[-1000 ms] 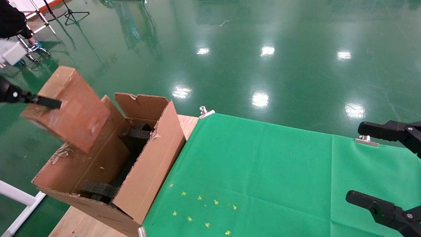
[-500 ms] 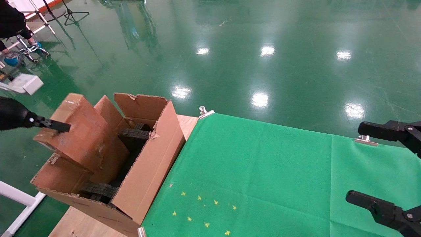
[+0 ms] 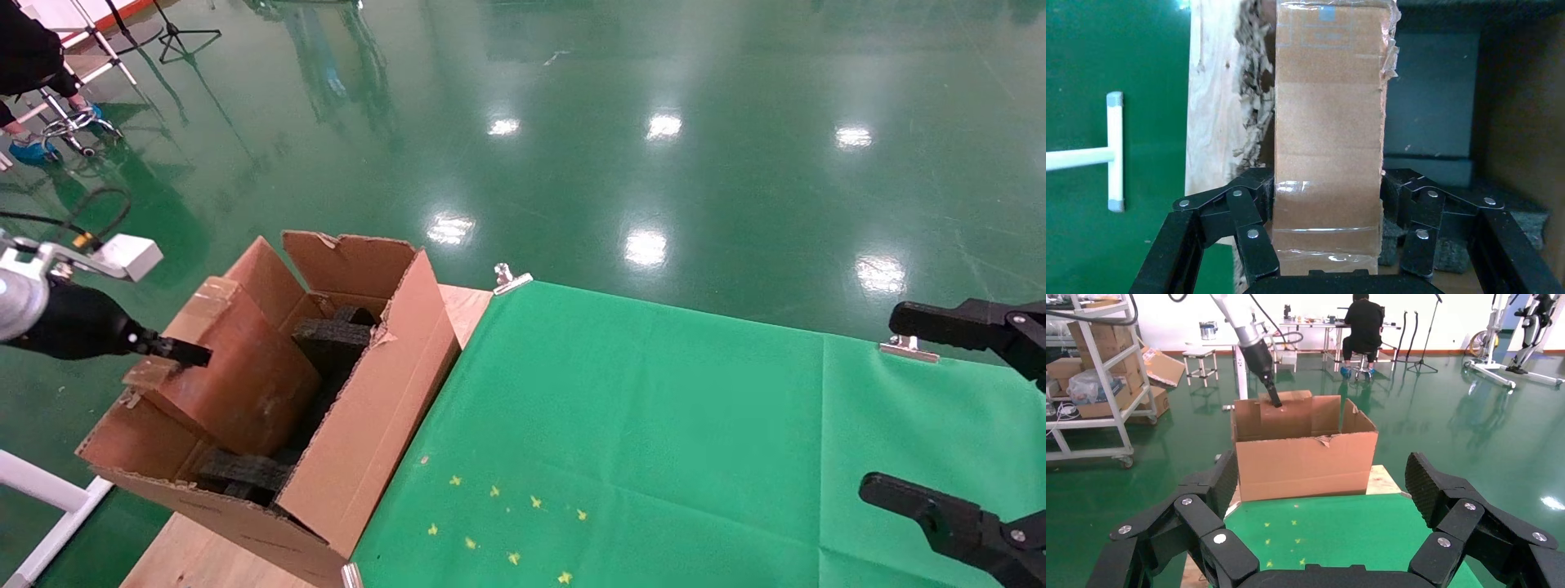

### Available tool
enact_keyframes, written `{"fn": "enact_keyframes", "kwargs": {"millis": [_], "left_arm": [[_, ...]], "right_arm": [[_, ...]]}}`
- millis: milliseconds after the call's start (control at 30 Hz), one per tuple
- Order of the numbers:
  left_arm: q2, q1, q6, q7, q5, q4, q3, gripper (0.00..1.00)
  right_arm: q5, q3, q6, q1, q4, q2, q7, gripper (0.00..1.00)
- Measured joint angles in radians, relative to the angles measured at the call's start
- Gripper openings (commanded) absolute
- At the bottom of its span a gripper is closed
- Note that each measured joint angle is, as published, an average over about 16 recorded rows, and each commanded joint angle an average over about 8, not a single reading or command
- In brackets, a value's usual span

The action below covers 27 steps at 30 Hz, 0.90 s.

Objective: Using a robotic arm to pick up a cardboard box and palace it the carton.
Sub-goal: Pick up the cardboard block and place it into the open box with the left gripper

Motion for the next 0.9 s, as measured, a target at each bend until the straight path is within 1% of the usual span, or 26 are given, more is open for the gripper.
{"fn": "enact_keyframes", "kwargs": {"millis": [467, 900], "left_arm": [[0.077, 0.144, -0.186, 0.015, -0.037, 0.082, -0.024, 0.00], [0.124, 0.244, -0.261, 0.005, -0.070, 0.105, -0.046, 0.00]], "right_arm": [[0.000, 0.000, 0.000, 0.000, 0.000, 0.000, 0.000, 1.00], [0.000, 0.000, 0.000, 0.000, 0.000, 0.000, 0.000, 1.00]]}}
